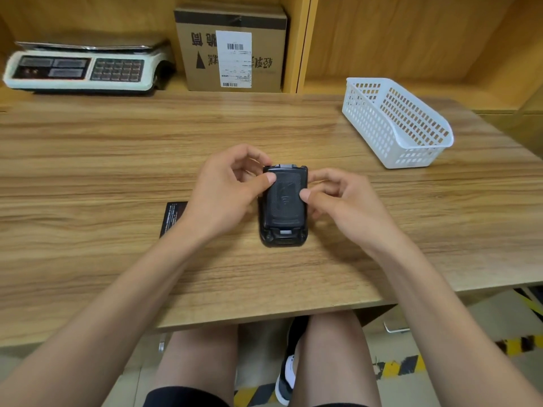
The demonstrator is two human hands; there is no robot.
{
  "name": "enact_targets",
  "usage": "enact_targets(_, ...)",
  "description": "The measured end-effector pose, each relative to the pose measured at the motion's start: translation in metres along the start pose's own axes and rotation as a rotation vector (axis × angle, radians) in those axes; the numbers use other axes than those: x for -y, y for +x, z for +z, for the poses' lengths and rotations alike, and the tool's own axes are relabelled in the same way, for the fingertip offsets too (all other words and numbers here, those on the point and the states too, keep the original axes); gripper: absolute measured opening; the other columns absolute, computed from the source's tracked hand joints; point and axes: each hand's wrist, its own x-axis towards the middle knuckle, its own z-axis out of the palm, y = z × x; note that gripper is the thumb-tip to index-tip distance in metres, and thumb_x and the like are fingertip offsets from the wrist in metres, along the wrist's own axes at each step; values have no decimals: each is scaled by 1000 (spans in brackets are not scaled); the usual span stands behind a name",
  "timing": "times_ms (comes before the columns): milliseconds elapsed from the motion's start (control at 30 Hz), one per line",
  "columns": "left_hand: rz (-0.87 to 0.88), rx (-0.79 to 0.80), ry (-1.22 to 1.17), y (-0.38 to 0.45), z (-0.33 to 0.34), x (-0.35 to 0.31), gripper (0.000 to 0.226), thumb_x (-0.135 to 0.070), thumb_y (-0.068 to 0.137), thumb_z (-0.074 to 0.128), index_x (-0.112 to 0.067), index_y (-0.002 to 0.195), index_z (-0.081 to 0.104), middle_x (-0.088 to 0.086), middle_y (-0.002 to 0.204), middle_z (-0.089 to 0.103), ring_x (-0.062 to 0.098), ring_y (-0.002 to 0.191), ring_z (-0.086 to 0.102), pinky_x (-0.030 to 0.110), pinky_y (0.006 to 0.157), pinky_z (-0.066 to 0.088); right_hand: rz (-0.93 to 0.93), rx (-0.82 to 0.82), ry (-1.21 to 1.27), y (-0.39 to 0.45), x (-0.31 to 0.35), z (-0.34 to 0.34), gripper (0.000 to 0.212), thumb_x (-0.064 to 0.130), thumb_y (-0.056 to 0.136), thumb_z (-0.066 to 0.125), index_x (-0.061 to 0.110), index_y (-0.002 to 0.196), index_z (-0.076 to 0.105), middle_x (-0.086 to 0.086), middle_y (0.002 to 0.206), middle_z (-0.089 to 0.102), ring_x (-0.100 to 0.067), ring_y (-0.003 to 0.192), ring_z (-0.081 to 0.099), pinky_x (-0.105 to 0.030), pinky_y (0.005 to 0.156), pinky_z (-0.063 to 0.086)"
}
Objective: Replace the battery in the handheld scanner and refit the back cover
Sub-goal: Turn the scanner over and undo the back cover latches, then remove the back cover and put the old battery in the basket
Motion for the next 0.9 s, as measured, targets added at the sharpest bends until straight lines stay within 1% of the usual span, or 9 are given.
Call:
enact_targets(133,20,-85,7,-5,0,-3,25,-8,82,76,-20,102,69,1,95,72,16,70,65,32,49,56,-23,-39,119,-4,6,0,15,7,91,66,14,104,69,-7,81,77,-12,71,68,-23,67,52)
enact_targets(267,14,-113,-6,-10,3,-2,25,-8,82,76,-19,103,73,-3,99,75,20,81,71,31,62,58,-77,-115,166,-7,14,2,16,6,91,66,12,105,68,-15,88,77,-29,87,74,-38,82,59)
enact_targets(400,32,-101,16,-16,10,-4,27,-14,81,79,-20,108,77,-7,93,77,6,83,71,22,69,53,-125,-125,214,-12,25,6,19,5,91,66,6,110,66,-22,91,76,-36,90,73,-42,85,60)
enact_targets(500,5,-65,-22,-20,12,-6,36,-25,81,80,-23,116,75,-6,96,78,5,93,72,30,82,58,-159,-95,233,-17,31,9,19,8,94,63,9,113,68,-16,95,77,-25,90,75,-31,79,60)
enact_targets(600,-17,-23,-110,-23,14,-10,40,-30,82,79,-19,121,73,-8,103,78,0,94,71,30,83,57,-199,-76,233,-19,33,12,20,11,98,58,8,115,69,-11,102,76,-19,92,75,-26,77,58)
enact_targets(667,-23,-7,-166,-25,15,-13,39,-28,84,77,-17,121,72,-8,103,78,0,89,72,23,77,55,-214,-77,212,-19,31,15,21,12,100,56,8,116,69,-10,105,76,-21,94,74,-30,78,59)
enact_targets(733,-27,19,-212,-25,15,-14,37,-28,84,76,-18,120,73,-7,101,79,4,89,73,23,72,55,-223,-91,173,-18,29,16,22,12,100,55,9,115,70,-8,106,76,-21,95,74,-36,80,60)
enact_targets(800,-33,38,-215,-25,14,-13,40,-31,83,76,-19,121,72,-5,103,79,10,95,74,28,73,56,-231,-105,130,-17,27,17,20,9,98,57,10,112,72,-4,105,76,-17,95,73,-38,83,60)
enact_targets(900,-34,40,-242,-26,15,-12,43,-35,83,77,-18,122,72,1,103,79,26,98,74,41,75,59,-240,-159,47,-17,25,18,19,8,91,68,21,102,75,3,99,76,-16,91,72,-43,84,59)
